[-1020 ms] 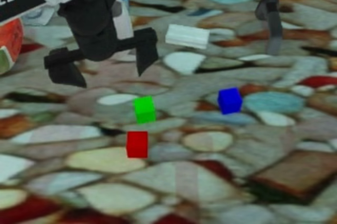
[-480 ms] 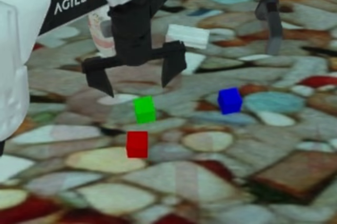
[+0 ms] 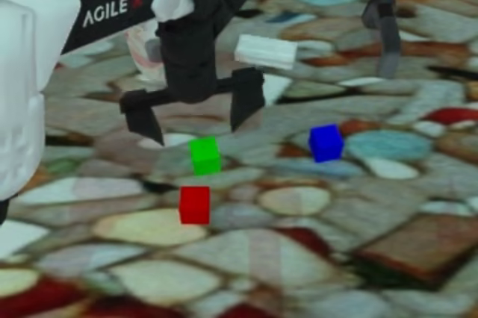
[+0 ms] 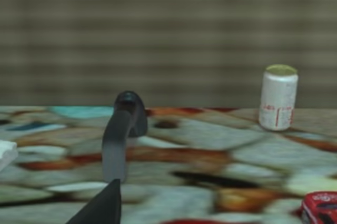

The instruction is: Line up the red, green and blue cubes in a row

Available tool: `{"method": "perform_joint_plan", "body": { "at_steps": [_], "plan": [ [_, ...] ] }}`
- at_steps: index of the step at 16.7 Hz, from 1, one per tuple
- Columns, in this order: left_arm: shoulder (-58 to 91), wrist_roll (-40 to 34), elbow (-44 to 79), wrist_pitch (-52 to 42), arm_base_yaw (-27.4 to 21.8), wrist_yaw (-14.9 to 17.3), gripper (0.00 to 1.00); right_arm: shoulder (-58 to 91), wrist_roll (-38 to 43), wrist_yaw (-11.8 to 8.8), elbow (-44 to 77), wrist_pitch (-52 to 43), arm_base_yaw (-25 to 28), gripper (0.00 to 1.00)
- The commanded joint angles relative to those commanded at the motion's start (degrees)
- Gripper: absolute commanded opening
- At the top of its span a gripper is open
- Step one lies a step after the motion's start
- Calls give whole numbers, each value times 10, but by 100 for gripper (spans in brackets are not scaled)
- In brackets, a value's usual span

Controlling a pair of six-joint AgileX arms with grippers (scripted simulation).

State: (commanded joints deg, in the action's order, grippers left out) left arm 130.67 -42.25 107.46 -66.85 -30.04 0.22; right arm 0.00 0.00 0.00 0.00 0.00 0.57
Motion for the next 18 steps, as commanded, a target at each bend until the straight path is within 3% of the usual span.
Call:
{"method": "perform_joint_plan", "body": {
  "at_steps": [5, 10, 18],
  "plan": [
    [28, 0, -71, 101, 0, 0, 100, 0, 0, 0, 0, 0, 0, 100],
    [32, 0, -81, 114, 0, 0, 100, 0, 0, 0, 0, 0, 0, 100],
    [32, 0, -81, 114, 0, 0, 40, 0, 0, 0, 0, 0, 0, 100]
  ]
}}
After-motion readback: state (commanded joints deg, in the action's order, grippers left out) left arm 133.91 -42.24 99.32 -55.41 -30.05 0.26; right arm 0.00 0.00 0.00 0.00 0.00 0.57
